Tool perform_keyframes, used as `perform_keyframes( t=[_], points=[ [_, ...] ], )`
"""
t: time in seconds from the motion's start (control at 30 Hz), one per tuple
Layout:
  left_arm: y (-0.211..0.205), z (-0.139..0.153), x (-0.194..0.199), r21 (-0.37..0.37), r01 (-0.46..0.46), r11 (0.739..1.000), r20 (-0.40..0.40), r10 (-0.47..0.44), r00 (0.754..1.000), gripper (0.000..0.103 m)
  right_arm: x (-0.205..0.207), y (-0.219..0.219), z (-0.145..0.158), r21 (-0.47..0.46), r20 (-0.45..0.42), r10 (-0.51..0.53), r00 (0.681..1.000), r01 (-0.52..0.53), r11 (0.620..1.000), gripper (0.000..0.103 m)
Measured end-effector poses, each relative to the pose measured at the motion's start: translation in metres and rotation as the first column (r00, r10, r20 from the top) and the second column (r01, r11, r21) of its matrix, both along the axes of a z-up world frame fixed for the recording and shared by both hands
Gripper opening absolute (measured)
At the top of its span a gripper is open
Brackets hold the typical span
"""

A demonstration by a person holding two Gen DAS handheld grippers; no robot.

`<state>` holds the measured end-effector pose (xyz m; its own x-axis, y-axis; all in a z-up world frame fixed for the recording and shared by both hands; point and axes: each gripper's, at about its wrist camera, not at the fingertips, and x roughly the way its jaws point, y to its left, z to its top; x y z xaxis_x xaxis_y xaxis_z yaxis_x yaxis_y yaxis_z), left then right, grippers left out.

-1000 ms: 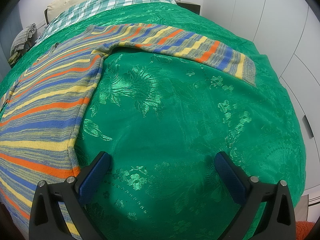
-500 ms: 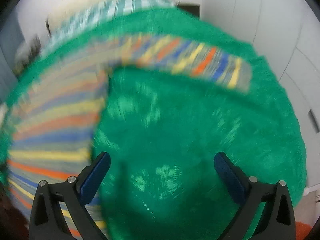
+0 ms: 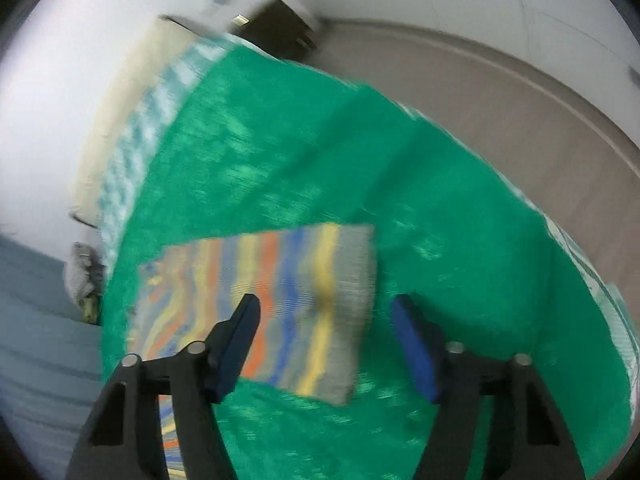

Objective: Fold small clothes
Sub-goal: 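Move the right tool over the sweater body toward its side edge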

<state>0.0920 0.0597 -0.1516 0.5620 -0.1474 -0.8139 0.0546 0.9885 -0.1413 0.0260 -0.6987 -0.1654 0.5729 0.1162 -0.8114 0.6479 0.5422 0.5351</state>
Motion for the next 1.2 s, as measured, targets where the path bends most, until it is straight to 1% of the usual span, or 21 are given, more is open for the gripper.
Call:
perform_keyframes(
  t=[0.03,0.13,0.17,0.2,0.23,0.27,0.3,0.33,0.4,0.47,0.53,0.63,0.7,0.73,0.77,0.83,0.87,0.9,1.0,1.07,1.2],
  points=[
    [-0.002,-0.002,0.0,0.011,0.004,1.0,-0.005,-0.004,1.0,0.102,0.002,-0.003,-0.005,0.001,-0.026,-0.016,1.0,0.016,1.0,0.054],
    [-0.007,-0.009,0.002,0.032,0.013,0.999,-0.026,-0.012,1.0,0.102,0.012,-0.006,-0.009,-0.003,-0.023,0.003,1.0,-0.003,1.0,0.052],
    [-0.01,-0.013,0.004,0.04,0.015,0.999,-0.039,-0.013,0.999,0.102,0.019,-0.006,-0.011,-0.023,-0.056,0.028,0.998,-0.029,0.999,0.044],
    [-0.011,-0.015,0.005,0.048,0.014,0.999,-0.045,-0.012,0.999,0.102,0.027,-0.003,-0.014,-0.047,-0.096,0.048,0.994,-0.053,0.998,0.03],
    [-0.014,-0.018,0.005,0.061,0.014,0.998,-0.048,-0.012,0.999,0.102,0.035,-0.002,-0.016,-0.083,-0.148,0.074,0.986,-0.087,0.993,0.023],
    [-0.016,-0.019,0.007,0.078,0.016,0.997,-0.048,-0.013,0.999,0.102,0.038,0.001,-0.016,-0.106,-0.17,0.09,0.981,-0.109,0.988,0.008],
    [-0.017,-0.019,0.006,0.084,0.019,0.996,-0.046,-0.015,0.999,0.102,0.042,0.002,-0.012,-0.112,-0.171,0.098,0.98,-0.119,0.987,0.002],
    [-0.018,-0.018,0.005,0.086,0.022,0.996,-0.043,-0.019,0.999,0.102,0.045,0.003,-0.006,-0.128,-0.173,0.098,0.98,-0.121,0.984,0.002],
    [-0.018,-0.017,0.003,0.08,0.03,0.996,-0.037,-0.027,0.999,0.102,0.054,0.01,0.022,-0.212,-0.143,0.107,0.984,-0.136,0.968,0.002],
    [-0.018,-0.017,0.001,0.075,0.033,0.997,-0.035,-0.031,0.999,0.102,0.067,0.027,0.068,-0.298,-0.071,0.139,0.988,-0.154,0.942,0.002],
    [-0.017,-0.017,0.002,0.068,0.034,0.997,-0.037,-0.031,0.999,0.102,0.088,0.051,0.113,-0.368,0.001,0.205,0.979,-0.19,0.91,0.002],
    [-0.016,-0.015,0.004,0.052,0.039,0.998,-0.031,-0.037,0.999,0.102,0.135,0.105,0.169,-0.396,0.097,0.35,0.932,-0.287,0.872,0.002],
    [-0.017,-0.015,0.003,0.05,0.039,0.998,-0.029,-0.038,0.999,0.102,0.172,0.153,0.191,-0.383,0.149,0.466,0.872,-0.384,0.841,0.002],
    [-0.018,-0.015,0.003,0.051,0.039,0.998,-0.031,-0.037,0.999,0.102,0.191,0.177,0.195,-0.355,0.188,0.524,0.831,-0.44,0.825,0.002],
    [-0.017,-0.015,0.003,0.053,0.039,0.998,-0.033,-0.037,0.999,0.102,0.216,0.203,0.195,-0.293,0.239,0.583,0.776,-0.515,0.805,0.005],
    [-0.017,-0.015,0.002,0.063,0.039,0.997,-0.032,-0.037,0.999,0.102,0.243,0.235,0.185,-0.23,0.252,0.635,0.73,-0.592,0.773,0.032],
    [-0.017,-0.015,0.002,0.067,0.039,0.997,-0.031,-0.037,0.999,0.102,0.254,0.246,0.181,-0.239,0.243,0.65,0.72,-0.605,0.76,0.053],
    [-0.017,-0.015,0.001,0.067,0.039,0.997,-0.03,-0.037,0.999,0.102,0.258,0.251,0.18,-0.261,0.241,0.653,0.717,-0.6,0.756,0.056],
    [-0.015,-0.015,0.002,0.055,0.038,0.998,-0.029,-0.037,0.999,0.102,0.256,0.245,0.174,-0.272,0.262,0.644,0.719,-0.585,0.764,0.056],
    [-0.015,-0.016,0.004,0.05,0.035,0.998,-0.028,-0.034,0.999,0.102,0.231,0.236,0.163,-0.285,0.24,0.629,0.74,-0.565,0.774,0.057],
    [-0.015,-0.018,0.007,0.051,0.022,0.998,-0.025,-0.02,0.999,0.102,0.168,0.217,0.129,-0.359,0.126,0.583,0.803,-0.511,0.781,0.065]
  ],
)
